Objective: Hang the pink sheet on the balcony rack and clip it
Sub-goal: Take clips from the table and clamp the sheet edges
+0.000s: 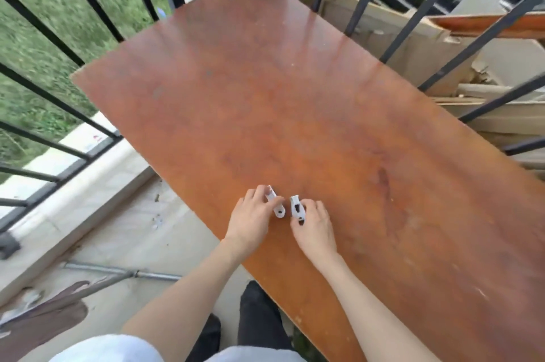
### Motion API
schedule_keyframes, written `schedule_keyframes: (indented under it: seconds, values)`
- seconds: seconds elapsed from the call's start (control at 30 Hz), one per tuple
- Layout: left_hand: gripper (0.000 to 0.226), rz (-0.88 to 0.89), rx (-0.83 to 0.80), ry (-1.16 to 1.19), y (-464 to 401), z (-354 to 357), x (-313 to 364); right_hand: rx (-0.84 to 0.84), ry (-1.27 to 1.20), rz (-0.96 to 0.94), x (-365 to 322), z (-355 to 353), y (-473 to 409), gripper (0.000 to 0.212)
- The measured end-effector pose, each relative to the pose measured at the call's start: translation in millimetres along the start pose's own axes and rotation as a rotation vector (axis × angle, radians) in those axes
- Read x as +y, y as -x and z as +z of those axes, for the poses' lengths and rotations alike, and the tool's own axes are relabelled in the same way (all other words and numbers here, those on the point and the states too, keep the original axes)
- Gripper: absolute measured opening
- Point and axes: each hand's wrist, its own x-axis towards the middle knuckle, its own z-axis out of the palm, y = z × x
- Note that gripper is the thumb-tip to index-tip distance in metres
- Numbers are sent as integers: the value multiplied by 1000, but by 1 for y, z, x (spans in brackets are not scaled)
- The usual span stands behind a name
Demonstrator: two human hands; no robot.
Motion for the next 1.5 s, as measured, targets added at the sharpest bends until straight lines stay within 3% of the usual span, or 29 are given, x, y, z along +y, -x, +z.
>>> schedule_keyframes:
  seconds: [0.07, 0.17, 0.47, 0.67, 0.77, 0.93, 1.07, 1.33, 1.5]
  values:
    - [32, -50, 52, -14, 6, -2, -5, -39, -10, 2, -4, -3, 2, 28]
    - [20, -125, 87, 44, 21, -8, -12, -86, -26, -20, -14, -8, 8, 30]
    - [16, -577, 402, 672, 148, -63, -69, -211, -207, -205, -116, 13, 63, 35]
    - [30, -786, 553, 881, 327, -94, -132, -645, -440, -348, -232, 95, 180, 20]
    - [25, -898, 687, 960, 431, -94, -149, -887, -447, -402, -273, 146, 257, 19]
    - [40, -1219, 1120, 1111, 587, -81, -155, -1221, -239, -628, -334, 229, 388, 13]
    - [10, -1358, 1387, 1136, 691, -72, -162, -1324, -43, -886, -371, 286, 483, 22]
    - [25, -1540, 1638, 1077, 839, -48, -191, -1675, 358, -1034, -426, 403, 627, 8]
    - [33, -1594, 1929, 1152, 934, -46, -249, -1792, 506, -1142, -480, 483, 713, 10]
